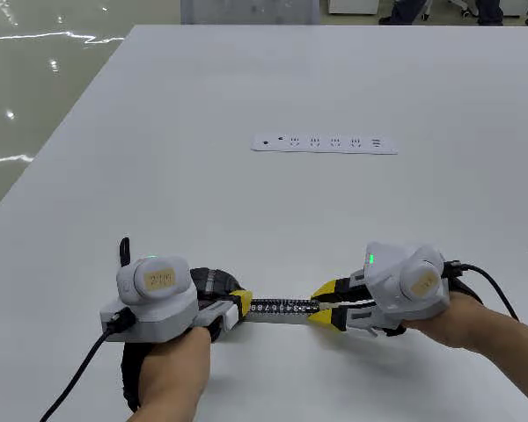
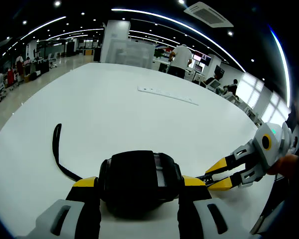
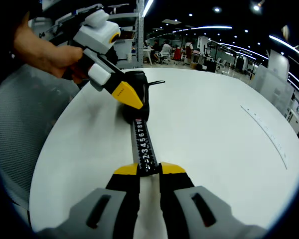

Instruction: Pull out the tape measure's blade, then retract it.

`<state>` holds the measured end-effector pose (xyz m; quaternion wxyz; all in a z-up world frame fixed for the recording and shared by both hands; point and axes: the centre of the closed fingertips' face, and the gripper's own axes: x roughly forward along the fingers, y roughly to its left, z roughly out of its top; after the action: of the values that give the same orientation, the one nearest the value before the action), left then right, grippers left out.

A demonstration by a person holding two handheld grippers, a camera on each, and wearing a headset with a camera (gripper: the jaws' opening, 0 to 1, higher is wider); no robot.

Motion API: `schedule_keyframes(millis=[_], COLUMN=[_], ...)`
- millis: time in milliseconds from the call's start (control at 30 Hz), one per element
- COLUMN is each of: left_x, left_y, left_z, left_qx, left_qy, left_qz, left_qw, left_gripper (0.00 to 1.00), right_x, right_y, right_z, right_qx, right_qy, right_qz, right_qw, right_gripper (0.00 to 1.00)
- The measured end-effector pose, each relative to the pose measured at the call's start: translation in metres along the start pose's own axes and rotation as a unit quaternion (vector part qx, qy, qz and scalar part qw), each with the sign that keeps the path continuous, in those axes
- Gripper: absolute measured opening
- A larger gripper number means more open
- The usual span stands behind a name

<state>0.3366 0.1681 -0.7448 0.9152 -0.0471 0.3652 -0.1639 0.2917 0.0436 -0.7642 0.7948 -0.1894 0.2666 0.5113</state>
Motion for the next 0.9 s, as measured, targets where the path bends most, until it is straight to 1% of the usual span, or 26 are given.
schedule_keyframes(millis=[900], left_x=[0.0], left_y=[0.001], left_z=[0.0], left_qx=[-0.003], left_qy=[-0.001], left_qz=[-0.001], left_qw=[1.0], left_gripper=[0.59], right_x=[0.035], right_y=[0.008], right_z=[0.025], right_qx=[-0.01], right_qy=[-0.009], right_qz=[0.009], right_qw=[0.9999], right_gripper=[0.13])
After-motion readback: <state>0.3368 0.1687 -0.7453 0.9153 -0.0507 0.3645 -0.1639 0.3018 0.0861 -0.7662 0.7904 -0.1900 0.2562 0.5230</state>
